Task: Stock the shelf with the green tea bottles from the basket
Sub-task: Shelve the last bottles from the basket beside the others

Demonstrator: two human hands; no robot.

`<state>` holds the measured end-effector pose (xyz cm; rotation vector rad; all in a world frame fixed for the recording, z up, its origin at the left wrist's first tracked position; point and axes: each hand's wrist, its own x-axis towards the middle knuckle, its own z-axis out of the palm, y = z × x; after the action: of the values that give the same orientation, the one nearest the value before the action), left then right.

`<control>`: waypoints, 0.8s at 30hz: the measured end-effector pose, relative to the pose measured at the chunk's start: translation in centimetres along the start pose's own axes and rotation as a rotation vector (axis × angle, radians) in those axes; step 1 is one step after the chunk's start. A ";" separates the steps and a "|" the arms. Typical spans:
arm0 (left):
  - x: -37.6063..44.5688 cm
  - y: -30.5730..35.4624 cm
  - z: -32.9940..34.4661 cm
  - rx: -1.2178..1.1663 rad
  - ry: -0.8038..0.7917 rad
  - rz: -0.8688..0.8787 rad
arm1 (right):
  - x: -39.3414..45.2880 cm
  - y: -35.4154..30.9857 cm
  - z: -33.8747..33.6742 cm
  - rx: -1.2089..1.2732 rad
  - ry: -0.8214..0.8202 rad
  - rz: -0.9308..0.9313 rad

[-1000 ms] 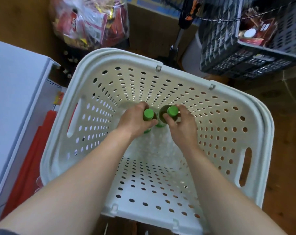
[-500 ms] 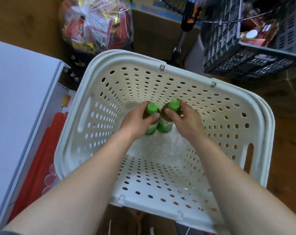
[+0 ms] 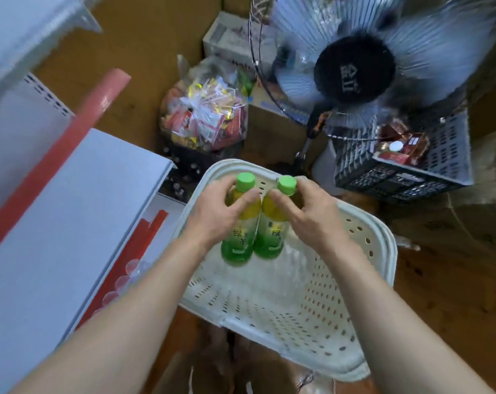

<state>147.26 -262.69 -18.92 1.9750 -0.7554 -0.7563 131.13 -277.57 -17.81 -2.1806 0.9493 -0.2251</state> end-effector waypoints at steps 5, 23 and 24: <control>-1.5 5.7 -4.6 0.084 0.150 0.081 | 0.8 -7.1 -4.9 -0.090 0.057 -0.169; -14.4 23.9 -28.7 0.277 0.590 0.298 | -0.2 -35.5 -13.7 0.147 0.182 -0.705; -15.4 24.2 -30.2 0.301 0.612 0.295 | -0.6 -37.1 -13.4 0.155 0.176 -0.727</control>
<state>154.78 -246.73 18.80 2.1277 -0.7809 0.1529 145.95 -267.67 17.37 -2.2972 0.1742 -0.8124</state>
